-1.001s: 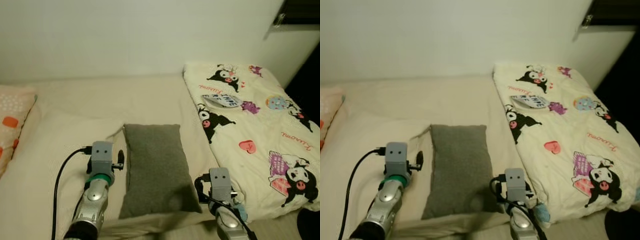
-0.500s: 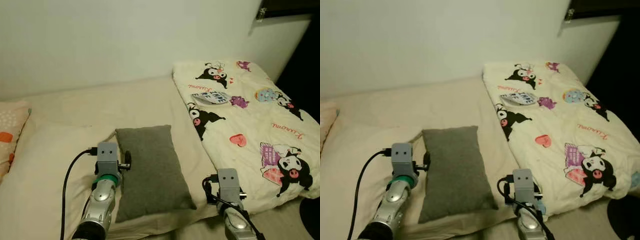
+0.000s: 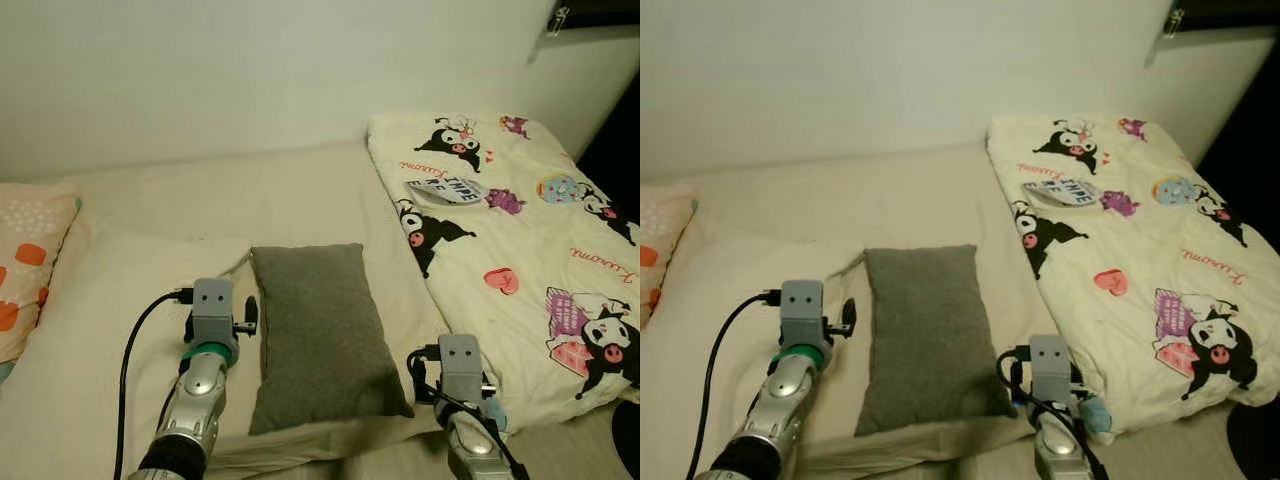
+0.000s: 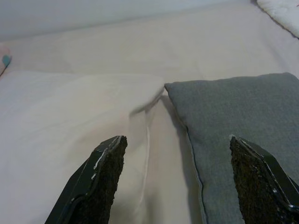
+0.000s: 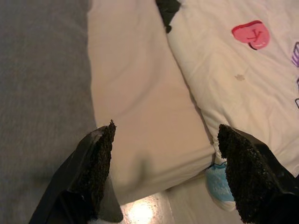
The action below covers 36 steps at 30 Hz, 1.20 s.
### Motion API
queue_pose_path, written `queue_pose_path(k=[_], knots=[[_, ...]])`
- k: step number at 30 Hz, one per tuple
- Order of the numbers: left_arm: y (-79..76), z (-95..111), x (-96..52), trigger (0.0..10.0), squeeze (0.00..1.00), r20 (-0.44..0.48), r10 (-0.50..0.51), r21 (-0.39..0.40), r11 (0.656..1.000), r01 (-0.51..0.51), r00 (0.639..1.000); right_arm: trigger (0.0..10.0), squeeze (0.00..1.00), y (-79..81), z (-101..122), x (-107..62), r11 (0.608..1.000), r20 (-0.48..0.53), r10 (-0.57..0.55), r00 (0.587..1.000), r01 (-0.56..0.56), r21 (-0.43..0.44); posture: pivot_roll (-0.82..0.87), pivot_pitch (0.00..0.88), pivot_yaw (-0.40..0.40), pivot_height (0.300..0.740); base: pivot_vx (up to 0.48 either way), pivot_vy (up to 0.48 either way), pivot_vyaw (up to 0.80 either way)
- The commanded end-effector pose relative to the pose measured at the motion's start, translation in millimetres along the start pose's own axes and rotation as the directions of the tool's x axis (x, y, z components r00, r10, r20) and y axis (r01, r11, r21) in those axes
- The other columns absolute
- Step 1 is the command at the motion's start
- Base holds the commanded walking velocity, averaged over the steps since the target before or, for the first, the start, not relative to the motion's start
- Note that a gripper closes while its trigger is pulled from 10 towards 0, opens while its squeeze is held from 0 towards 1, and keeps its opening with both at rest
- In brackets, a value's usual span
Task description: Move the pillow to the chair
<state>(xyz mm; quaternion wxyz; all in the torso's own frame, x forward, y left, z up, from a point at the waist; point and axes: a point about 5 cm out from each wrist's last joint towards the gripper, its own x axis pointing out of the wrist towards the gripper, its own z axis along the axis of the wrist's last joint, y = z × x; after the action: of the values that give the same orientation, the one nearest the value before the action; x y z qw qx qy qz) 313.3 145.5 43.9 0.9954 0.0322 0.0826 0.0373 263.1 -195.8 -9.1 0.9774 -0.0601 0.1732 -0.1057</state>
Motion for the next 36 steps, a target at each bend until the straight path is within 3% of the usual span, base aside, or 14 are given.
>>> queue_pose_path(k=[1, 15, 24, 36], knots=[[-1.2, -5, -1.7, 10.0, 0.00, -0.016, -0.004, 0.009, 1.000, 0.004, 1.000, 10.0, 0.00, -2.4, 2, 0.2, 1.000, 0.013, -0.012, 1.000, 0.012, 0.014, 0.01, 0.000, 0.076, 0.710, 0.000, 0.000, 0.00], [-10.2, 2, 2.1, 10.0, 0.00, 0.003, -0.047, 0.050, 0.998, 0.046, 0.999, 10.0, 0.00, -5.7, 14, 2.4, 0.998, 0.090, -0.055, 0.994, 0.051, 0.042, 0.00, 0.000, 0.083, 0.660, 0.000, 0.000, 0.00], [-9.9, 2, 3.8, 10.0, 0.00, -0.006, -0.023, 0.055, 0.998, 0.024, 1.000, 10.0, 0.00, -5.1, 24, 5.6, 0.999, 0.142, -0.032, 0.989, 0.026, 0.044, -0.01, 0.000, 0.066, 0.621, 0.000, 0.000, 0.00], [-6.9, -5, 1.8, 10.0, 0.00, -0.034, -0.002, 0.063, 0.998, 0.004, 0.999, 10.0, 0.00, -5.3, 27, 7.0, 0.999, 0.149, -0.022, 0.989, 0.016, 0.041, -0.01, 0.000, 0.060, 0.621, 0.000, 0.000, 0.00]])
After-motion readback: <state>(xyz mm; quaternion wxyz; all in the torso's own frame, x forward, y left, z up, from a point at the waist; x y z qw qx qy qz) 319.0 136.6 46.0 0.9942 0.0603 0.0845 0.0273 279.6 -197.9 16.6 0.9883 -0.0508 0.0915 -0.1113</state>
